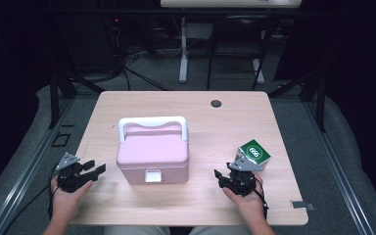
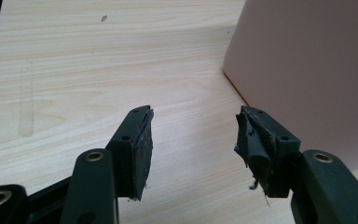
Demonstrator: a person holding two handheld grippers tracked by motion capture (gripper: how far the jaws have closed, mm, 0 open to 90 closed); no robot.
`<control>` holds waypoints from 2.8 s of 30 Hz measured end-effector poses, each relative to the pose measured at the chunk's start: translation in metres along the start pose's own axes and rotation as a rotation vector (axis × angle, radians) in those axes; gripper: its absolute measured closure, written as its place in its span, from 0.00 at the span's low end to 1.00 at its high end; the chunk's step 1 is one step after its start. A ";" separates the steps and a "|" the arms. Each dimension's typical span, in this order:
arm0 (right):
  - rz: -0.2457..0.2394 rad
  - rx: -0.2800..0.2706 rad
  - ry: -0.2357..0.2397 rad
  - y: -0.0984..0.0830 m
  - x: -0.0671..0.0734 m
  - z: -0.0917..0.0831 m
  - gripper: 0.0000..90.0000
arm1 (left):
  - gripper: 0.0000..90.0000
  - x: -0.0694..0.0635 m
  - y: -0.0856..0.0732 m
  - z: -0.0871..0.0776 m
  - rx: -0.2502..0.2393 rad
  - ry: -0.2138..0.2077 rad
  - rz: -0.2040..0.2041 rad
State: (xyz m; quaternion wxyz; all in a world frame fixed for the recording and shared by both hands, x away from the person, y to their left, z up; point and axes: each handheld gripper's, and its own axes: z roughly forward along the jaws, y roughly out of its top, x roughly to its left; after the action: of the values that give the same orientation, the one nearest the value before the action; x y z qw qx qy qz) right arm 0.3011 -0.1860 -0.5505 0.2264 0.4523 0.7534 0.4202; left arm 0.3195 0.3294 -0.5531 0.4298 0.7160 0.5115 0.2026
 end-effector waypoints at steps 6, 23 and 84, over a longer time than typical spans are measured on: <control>0.003 0.010 0.027 -0.001 -0.003 0.004 0.52 | 0.52 -0.001 0.001 0.000 0.001 -0.019 -0.001; 0.021 0.006 0.013 0.000 -0.004 0.004 0.54 | 0.56 -0.005 0.002 0.001 0.011 -0.039 0.008; -0.008 -0.064 0.099 0.042 0.049 0.043 0.81 | 0.92 -0.054 0.024 0.027 -0.002 -0.155 0.067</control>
State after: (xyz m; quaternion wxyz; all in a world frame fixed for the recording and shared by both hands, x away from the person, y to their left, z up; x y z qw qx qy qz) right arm 0.3289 -0.1148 -0.5364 0.2051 0.4205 0.7516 0.4650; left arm 0.3316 0.2665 -0.5402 0.4619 0.7458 0.4522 0.1611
